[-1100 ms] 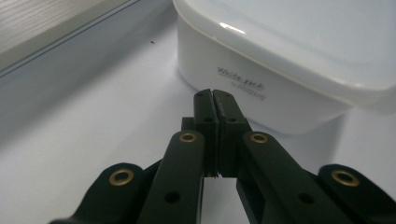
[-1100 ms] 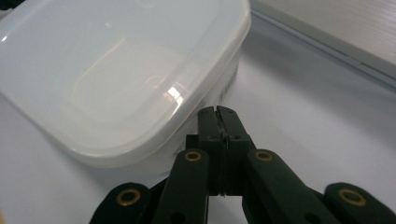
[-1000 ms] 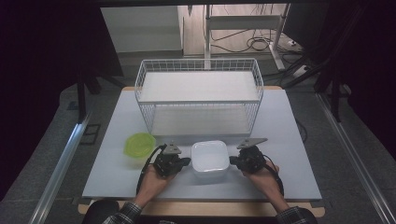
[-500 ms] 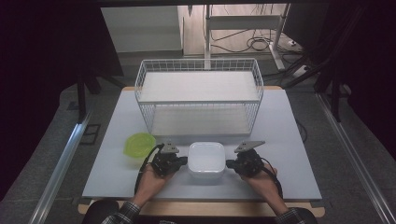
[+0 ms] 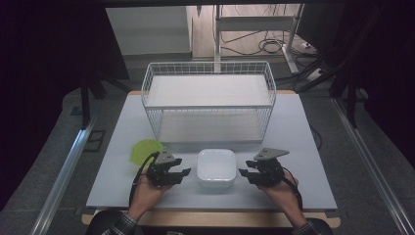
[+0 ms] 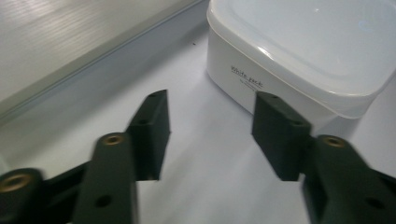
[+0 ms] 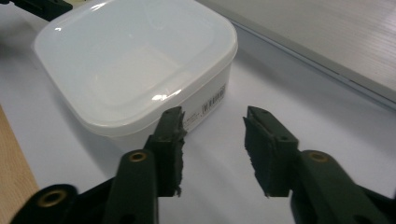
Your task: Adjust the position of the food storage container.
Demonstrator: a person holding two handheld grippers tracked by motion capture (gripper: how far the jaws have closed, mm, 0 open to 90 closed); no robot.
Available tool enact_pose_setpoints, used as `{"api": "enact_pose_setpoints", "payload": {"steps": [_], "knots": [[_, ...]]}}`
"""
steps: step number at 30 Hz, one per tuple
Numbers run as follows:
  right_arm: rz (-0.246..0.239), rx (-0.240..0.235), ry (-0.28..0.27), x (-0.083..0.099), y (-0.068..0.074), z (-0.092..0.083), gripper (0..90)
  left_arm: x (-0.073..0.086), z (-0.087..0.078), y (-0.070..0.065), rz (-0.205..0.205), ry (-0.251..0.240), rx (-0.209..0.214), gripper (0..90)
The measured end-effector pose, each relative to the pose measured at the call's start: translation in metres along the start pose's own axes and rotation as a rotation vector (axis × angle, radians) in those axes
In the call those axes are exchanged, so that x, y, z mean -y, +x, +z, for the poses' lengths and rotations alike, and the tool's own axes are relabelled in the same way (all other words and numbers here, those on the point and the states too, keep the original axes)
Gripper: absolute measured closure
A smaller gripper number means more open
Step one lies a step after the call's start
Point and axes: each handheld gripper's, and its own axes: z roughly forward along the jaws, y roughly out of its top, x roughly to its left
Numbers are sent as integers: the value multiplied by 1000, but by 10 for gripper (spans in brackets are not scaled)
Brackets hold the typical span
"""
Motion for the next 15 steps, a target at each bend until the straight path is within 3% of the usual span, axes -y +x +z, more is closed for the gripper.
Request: {"api": "enact_pose_setpoints", "payload": {"steps": [6,15], "knots": [[-10,-5,-11,2,2,-2,432,4,-4,2,0,-16,18,238],[2,-20,-18,3,-1,-1,311,4,-4,2,-4,-22,29,92]]}}
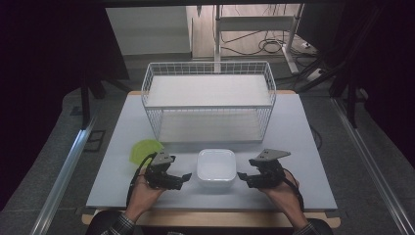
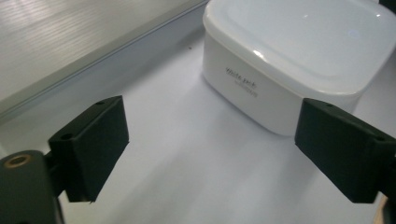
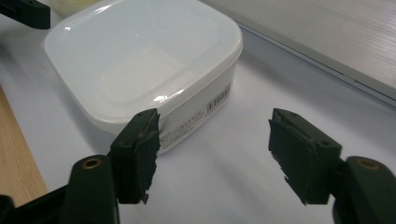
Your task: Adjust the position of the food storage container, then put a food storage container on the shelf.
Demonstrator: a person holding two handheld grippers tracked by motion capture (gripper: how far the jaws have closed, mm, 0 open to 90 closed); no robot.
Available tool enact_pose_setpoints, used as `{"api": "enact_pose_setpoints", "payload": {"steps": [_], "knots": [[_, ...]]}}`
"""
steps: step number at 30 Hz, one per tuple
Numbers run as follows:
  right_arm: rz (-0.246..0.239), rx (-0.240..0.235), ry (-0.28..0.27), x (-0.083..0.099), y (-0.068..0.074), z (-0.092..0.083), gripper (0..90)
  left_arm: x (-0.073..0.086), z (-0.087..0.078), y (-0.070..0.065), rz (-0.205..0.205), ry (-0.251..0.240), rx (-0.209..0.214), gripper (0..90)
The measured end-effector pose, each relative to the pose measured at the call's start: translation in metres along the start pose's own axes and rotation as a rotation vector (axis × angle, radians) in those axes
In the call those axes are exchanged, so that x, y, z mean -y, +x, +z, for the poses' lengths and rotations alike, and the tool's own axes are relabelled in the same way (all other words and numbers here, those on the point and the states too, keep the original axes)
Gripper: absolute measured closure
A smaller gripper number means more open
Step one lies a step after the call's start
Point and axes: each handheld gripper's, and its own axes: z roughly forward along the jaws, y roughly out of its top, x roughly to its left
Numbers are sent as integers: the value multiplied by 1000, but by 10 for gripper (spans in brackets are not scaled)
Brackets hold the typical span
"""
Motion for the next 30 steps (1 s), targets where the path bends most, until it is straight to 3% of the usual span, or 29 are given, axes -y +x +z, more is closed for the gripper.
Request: {"api": "enact_pose_setpoints", "payload": {"steps": [2,9,11,17,20,23,30], "knots": [[4,-2,-5,0,0,0,297,0,1,-1,5,-9,3,76],[26,-20,-26,-3,-2,3,200,-2,8,-2,24,-50,75,63],[27,-23,-30,-4,-2,3,193,-5,10,-3,39,-40,76,63],[34,-36,-47,-10,-2,6,140,-18,13,-6,14,-18,89,58],[48,-43,-26,-14,-1,10,101,-21,17,-6,7,5,103,41],[47,-43,-12,-17,2,15,53,-24,19,-5,-20,-10,144,34],[55,-47,35,-26,7,20,89,-33,29,-6,-26,-2,165,61]]}}
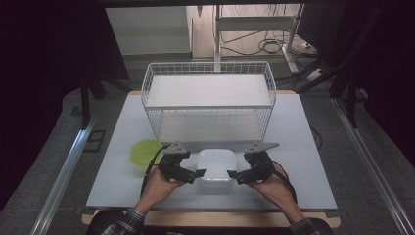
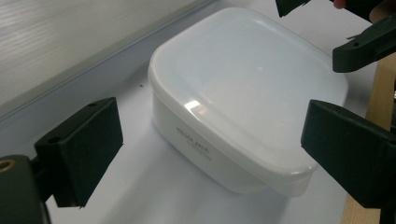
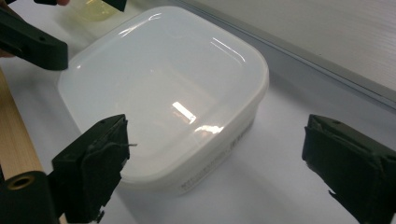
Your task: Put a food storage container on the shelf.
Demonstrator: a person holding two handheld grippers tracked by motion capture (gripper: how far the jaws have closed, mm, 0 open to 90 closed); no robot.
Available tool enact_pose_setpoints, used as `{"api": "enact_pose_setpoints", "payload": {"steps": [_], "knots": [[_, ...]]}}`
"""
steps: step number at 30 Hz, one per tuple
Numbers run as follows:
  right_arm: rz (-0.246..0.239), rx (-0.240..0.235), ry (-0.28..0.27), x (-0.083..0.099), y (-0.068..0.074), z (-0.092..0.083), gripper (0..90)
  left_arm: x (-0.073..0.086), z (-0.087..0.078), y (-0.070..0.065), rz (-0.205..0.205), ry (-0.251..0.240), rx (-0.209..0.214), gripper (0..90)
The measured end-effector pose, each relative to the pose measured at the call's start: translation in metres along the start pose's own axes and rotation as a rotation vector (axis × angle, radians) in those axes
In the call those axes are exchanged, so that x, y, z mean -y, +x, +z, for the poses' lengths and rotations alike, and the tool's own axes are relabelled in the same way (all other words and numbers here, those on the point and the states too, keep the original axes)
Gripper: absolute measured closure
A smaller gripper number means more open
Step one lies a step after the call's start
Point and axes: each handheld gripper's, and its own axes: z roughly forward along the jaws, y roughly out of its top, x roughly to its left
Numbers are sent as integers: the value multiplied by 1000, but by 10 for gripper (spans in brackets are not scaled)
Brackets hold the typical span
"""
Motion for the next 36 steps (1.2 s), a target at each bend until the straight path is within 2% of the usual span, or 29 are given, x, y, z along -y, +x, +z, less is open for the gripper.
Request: {"api": "enact_pose_setpoints", "payload": {"steps": [4,5,6,8,11,12,13,14,15,16,17,18,19,22,23,24,25,26,27,28,29,32,33,34,35,36], "knots": [[38,-26,-3,-4,-4,6,109,-1,7,1,-6,19,16,70],[54,-32,-4,-4,-6,9,120,0,11,3,-23,27,51,63],[54,-32,-4,-4,-6,9,120,0,11,3,-23,27,51,59],[72,-48,6,-4,-9,13,129,0,15,6,-53,33,86,52],[115,-99,12,-3,-12,15,166,3,18,9,-99,39,135,51],[121,-109,14,-3,-12,15,176,3,18,9,-99,39,135,51],[129,-124,19,-3,-12,15,190,4,19,9,-111,49,166,52],[129,-124,19,-3,-12,15,190,4,19,9,-111,49,166,57],[136,-156,24,-2,-10,14,229,5,20,7,-108,57,188,74],[136,-156,24,-2,-10,14,229,5,20,5,-102,62,189,74],[136,-169,37,-1,-7,14,235,5,18,2,-74,69,176,63],[136,-169,37,-1,-7,14,235,5,18,2,-74,69,176,69],[132,-155,41,0,-3,11,252,5,16,-2,-59,77,158,78],[147,-149,46,1,0,8,290,5,13,-6,-67,86,142,125],[166,-150,50,3,0,3,346,6,10,-8,-75,91,141,155],[166,-150,50,3,0,3,346,6,10,-8,-75,91,141,181],[197,-156,56,5,0,-3,451,6,5,-10,-74,88,132,217],[197,-156,56,5,0,-3,451,6,5,-10,-74,88,132,241],[210,-154,47,6,-1,-9,545,5,0,-13,-49,73,100,286],[210,-154,47,6,-1,-9,545,5,0,-13,-49,73,100,325],[223,-127,39,6,1,-13,591,4,-8,-16,-34,50,57,416],[245,-118,39,6,1,-14,610,5,-9,-17,-52,45,54,498],[257,-115,42,5,2,-15,634,6,-11,-16,-73,37,58,539],[257,-115,42,5,2,-15,634,6,-12,-15,-93,30,60,539],[269,-103,30,4,2,-19,695,6,-16,-15,-98,5,36,629],[269,-103,30,4,2,-19,695,6,-16,-15,-98,5,36,657]]}}
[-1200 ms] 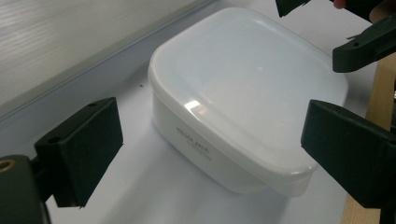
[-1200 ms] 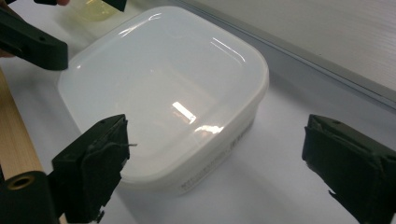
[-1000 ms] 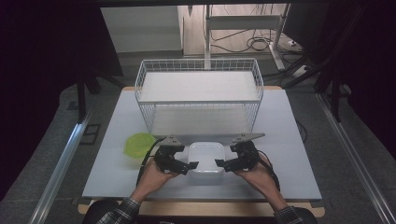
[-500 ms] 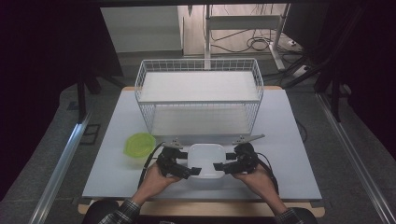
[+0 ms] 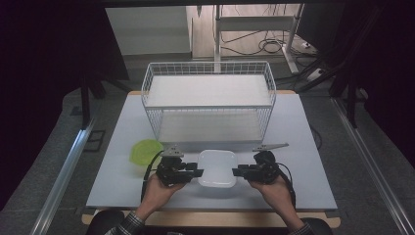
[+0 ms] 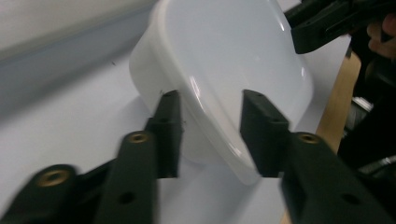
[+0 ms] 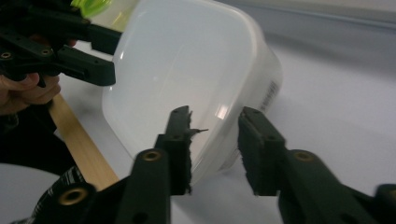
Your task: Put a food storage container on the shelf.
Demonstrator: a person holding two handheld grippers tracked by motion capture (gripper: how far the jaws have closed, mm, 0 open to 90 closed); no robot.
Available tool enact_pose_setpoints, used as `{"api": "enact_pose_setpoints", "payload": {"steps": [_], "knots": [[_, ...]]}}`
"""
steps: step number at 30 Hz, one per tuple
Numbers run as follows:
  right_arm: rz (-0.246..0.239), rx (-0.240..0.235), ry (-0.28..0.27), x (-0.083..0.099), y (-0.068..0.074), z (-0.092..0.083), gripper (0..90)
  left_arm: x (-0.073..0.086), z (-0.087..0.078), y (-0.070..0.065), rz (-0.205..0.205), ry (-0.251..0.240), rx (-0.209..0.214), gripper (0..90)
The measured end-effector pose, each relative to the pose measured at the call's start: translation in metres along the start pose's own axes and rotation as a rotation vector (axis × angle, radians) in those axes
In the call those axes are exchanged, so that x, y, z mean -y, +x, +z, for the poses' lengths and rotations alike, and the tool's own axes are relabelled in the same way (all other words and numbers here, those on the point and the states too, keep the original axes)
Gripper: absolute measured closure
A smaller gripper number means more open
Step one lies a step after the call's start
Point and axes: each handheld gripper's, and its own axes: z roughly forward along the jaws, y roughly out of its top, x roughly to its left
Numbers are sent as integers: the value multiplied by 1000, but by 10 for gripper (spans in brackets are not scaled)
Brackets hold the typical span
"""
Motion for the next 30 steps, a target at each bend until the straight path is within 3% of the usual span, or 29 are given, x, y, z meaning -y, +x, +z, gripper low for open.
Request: {"api": "enact_pose_setpoints", "payload": {"steps": [1,3,7,9,20,30], "knots": [[1,-2,-11,0,0,-2,725,-1,-1,-1,5,-9,-19,657],[-13,28,-38,-1,1,-3,782,-1,-2,-2,3,-24,-45,741],[-46,61,-55,0,3,-2,785,0,0,-1,-18,-31,-61,775],[-93,102,-76,0,9,-1,786,1,0,-1,-19,-32,-72,786],[-111,83,-138,-6,13,-10,787,-7,-8,-1,-27,-57,-60,788],[-139,73,-172,-25,17,-18,789,-26,-22,1,-9,-83,-75,789]]}}
